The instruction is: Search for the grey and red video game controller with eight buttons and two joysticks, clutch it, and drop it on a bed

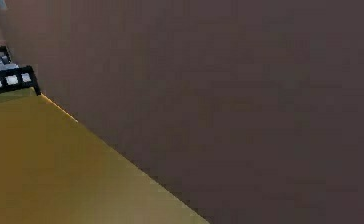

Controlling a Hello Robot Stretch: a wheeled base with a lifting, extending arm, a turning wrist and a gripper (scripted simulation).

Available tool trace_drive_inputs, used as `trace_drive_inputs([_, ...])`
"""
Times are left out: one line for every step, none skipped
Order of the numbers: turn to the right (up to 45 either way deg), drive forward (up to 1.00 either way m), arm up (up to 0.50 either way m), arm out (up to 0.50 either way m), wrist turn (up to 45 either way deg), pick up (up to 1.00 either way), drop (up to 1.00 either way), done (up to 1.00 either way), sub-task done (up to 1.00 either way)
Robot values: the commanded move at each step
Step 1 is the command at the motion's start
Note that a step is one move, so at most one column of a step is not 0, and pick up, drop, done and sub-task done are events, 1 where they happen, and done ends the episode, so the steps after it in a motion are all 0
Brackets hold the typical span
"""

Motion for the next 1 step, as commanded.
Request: trace_drive_inputs([45.0,0.00,0.00,0.00,0.0,0.00,0.00,0.00,0.00])
